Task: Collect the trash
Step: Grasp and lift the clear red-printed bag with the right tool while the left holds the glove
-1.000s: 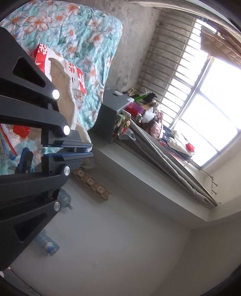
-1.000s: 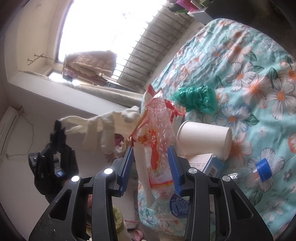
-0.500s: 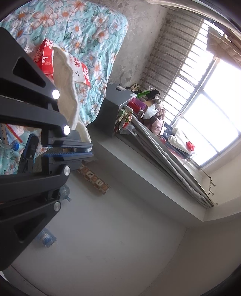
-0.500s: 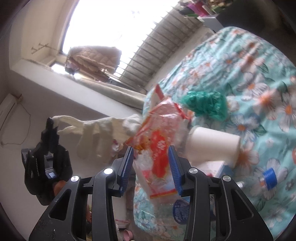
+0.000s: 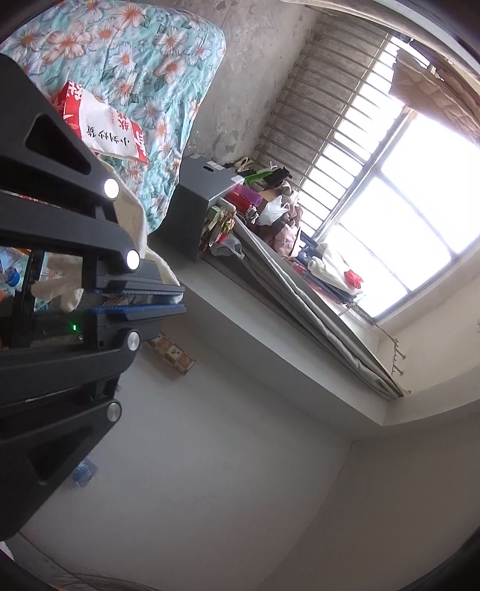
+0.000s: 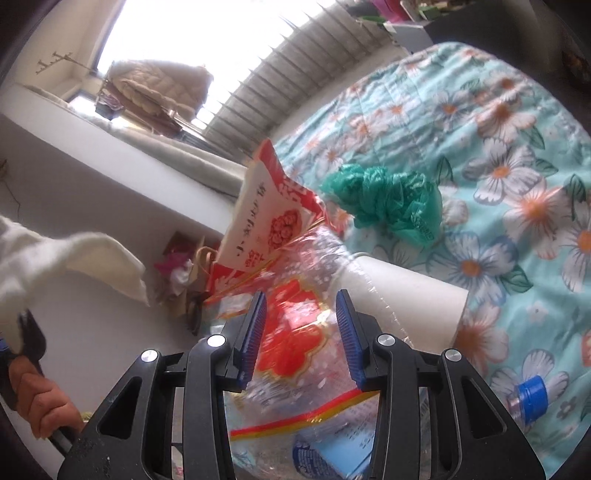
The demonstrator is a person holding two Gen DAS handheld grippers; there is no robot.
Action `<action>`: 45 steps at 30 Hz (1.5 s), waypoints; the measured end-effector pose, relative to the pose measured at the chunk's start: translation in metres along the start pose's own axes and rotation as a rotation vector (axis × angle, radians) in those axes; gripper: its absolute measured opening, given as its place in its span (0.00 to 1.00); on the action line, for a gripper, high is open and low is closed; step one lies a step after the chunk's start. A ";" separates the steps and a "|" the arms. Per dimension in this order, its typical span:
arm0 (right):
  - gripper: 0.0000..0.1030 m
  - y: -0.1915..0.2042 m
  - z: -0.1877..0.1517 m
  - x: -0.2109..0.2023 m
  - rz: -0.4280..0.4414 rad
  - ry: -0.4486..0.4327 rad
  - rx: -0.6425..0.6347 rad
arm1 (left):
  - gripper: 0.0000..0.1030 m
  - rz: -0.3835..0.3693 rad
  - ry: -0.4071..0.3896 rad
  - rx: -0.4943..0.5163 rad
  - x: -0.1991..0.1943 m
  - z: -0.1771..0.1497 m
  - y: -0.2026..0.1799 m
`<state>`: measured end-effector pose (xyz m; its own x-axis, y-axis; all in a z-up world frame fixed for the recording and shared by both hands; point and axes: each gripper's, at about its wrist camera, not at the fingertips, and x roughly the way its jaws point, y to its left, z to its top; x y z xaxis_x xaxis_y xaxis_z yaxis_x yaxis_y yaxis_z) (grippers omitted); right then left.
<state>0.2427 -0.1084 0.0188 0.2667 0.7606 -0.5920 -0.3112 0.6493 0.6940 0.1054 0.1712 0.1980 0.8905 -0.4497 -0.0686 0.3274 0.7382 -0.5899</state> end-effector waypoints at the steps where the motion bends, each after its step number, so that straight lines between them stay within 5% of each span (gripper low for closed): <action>1: 0.38 0.002 -0.001 -0.006 0.010 -0.009 -0.011 | 0.03 0.007 -0.008 0.001 -0.003 0.001 0.000; 13: 0.48 0.057 -0.052 -0.044 0.123 0.026 -0.265 | 0.03 0.146 -0.187 0.063 -0.091 0.002 0.004; 18: 0.48 0.059 -0.065 -0.030 0.039 0.061 -0.297 | 0.04 0.243 -0.160 0.019 -0.111 -0.018 0.034; 25: 0.57 0.007 -0.021 -0.061 0.003 -0.080 -0.104 | 0.03 0.326 -0.099 -0.073 -0.123 -0.054 0.081; 33: 0.57 -0.071 -0.004 -0.048 -0.008 -0.035 0.183 | 0.03 0.339 -0.054 -0.119 -0.119 -0.073 0.095; 39: 0.55 -0.070 -0.019 -0.048 0.048 -0.022 0.185 | 0.03 0.346 -0.024 -0.104 -0.113 -0.074 0.088; 45: 0.38 -0.071 -0.016 -0.039 0.068 0.003 0.194 | 0.04 0.341 -0.015 -0.087 -0.106 -0.075 0.078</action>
<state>0.2399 -0.1846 -0.0137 0.2481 0.8027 -0.5423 -0.1471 0.5845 0.7980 0.0132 0.2391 0.0989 0.9488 -0.1763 -0.2620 -0.0175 0.7990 -0.6011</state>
